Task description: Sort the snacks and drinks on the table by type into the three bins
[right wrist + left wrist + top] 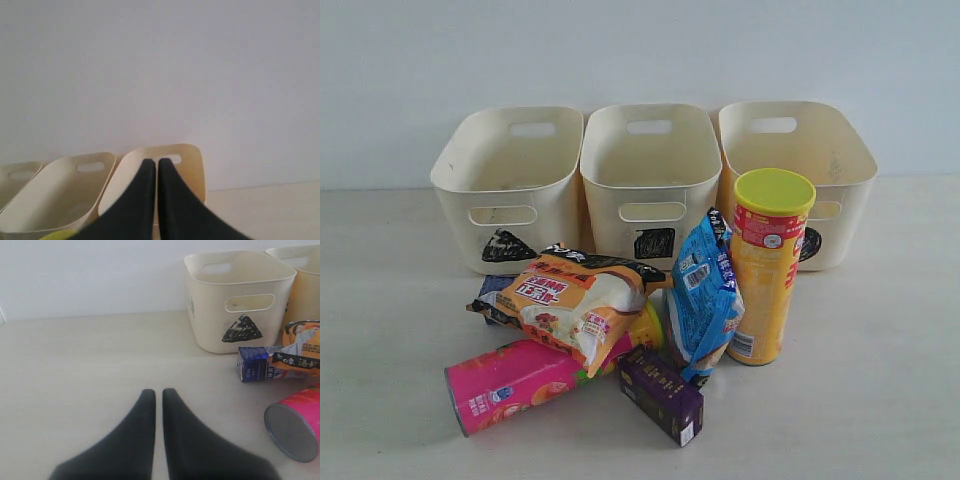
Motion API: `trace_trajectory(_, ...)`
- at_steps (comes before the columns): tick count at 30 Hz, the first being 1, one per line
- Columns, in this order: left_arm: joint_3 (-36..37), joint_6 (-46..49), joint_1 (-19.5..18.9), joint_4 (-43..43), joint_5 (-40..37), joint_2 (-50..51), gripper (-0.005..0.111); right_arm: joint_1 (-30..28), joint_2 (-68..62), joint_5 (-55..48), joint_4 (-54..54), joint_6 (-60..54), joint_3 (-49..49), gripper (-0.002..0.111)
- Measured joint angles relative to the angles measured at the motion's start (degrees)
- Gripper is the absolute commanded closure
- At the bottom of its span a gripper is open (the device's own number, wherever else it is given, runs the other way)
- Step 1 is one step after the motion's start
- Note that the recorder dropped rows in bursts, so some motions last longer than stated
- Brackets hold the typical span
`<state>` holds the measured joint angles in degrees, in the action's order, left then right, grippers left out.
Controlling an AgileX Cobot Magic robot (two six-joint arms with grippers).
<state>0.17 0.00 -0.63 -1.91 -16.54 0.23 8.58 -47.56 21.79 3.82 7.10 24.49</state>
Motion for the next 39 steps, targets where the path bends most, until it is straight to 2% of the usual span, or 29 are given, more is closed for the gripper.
trace_trajectory(8,0.0,0.0,0.0,0.0,0.0,0.0,0.102,5.0,-8.5,16.4,1.2,-0.8,-8.8,0.108)
trace_trajectory(18,0.0,0.0,0.0,0.0,0.0,0.0,0.102,10.1,-9.1,21.7,1.3,-1.4,-18.2,0.108)
trace_trajectory(28,0.0,0.0,0.0,0.0,0.0,0.0,0.102,18.7,-12.5,26.4,2.8,-0.3,-18.8,0.108)
trace_trajectory(32,0.0,0.0,0.0,0.0,0.0,0.0,0.102,23.0,-19.7,26.9,3.3,-0.3,-15.7,0.108)
trace_trajectory(36,0.0,0.0,0.0,0.0,0.0,0.0,0.102,26.9,-28.6,29.8,10.4,-2.0,-13.3,0.108)
trace_trajectory(39,0.0,0.0,0.0,0.0,0.0,0.0,0.102,28.8,-32.1,31.1,11.9,-1.5,-13.1,0.108)
